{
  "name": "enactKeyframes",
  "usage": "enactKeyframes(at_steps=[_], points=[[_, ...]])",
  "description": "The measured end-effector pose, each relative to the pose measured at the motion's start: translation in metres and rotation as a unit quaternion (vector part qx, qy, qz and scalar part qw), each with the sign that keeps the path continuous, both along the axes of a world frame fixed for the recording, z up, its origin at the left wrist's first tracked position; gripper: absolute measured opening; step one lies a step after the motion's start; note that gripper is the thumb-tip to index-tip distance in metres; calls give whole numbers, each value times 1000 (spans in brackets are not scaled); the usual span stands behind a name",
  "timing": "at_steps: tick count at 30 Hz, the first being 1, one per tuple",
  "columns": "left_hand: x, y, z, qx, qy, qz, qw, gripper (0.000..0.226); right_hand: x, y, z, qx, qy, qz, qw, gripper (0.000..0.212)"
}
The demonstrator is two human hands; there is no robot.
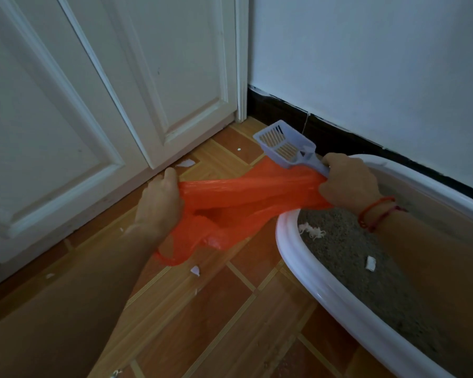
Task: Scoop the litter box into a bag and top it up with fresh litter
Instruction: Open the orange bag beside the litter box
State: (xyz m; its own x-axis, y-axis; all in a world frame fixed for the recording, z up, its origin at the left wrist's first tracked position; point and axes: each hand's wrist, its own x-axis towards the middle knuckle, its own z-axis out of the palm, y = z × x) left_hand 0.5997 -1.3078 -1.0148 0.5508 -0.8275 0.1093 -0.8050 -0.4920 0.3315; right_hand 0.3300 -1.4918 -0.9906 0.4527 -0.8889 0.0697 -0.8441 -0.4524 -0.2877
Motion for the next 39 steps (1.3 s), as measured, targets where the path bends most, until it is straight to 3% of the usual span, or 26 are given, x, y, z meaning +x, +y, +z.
enactKeyframes(at_steps=[4,7,12,18,20,22,24,26,29,32,35,38,39], points=[[3,1,0,-16,18,28,999,12,-4,-2,-3,-33,29,-77,996,27],[-1,0,0,-20,17,20,999,11,-8,-3,-1,20,10,-139,990,30],[-19,-1,0,9,23,-18,1000,13,-8,3,-8,86,-51,-121,988,27],[-38,-3,1,-4,-80,-87,993,70,0,8,-1,164,-113,-146,969,12],[-50,-4,3,-36,-125,-132,983,78,3,10,-1,165,-117,-136,970,15],[-67,-5,7,-92,-159,-210,960,67,6,13,-3,176,-121,-131,968,17],[-85,-4,6,-139,-159,-308,928,42,9,14,-3,191,-136,-131,963,16],[-99,-1,-2,-73,-103,-355,926,31,11,14,-3,200,-160,-132,958,18],[-101,1,-26,151,30,-239,959,81,11,14,-3,215,-190,-130,949,17],[-97,0,-39,209,96,-236,944,105,13,16,-3,234,-198,-110,946,26],[-102,1,-47,239,106,-248,933,84,18,19,-6,202,-205,-102,952,26],[-107,7,-53,410,129,-258,866,37,25,15,-5,174,-238,-114,949,24],[-109,8,-51,423,134,-263,857,37,27,14,-4,176,-241,-111,948,23]])
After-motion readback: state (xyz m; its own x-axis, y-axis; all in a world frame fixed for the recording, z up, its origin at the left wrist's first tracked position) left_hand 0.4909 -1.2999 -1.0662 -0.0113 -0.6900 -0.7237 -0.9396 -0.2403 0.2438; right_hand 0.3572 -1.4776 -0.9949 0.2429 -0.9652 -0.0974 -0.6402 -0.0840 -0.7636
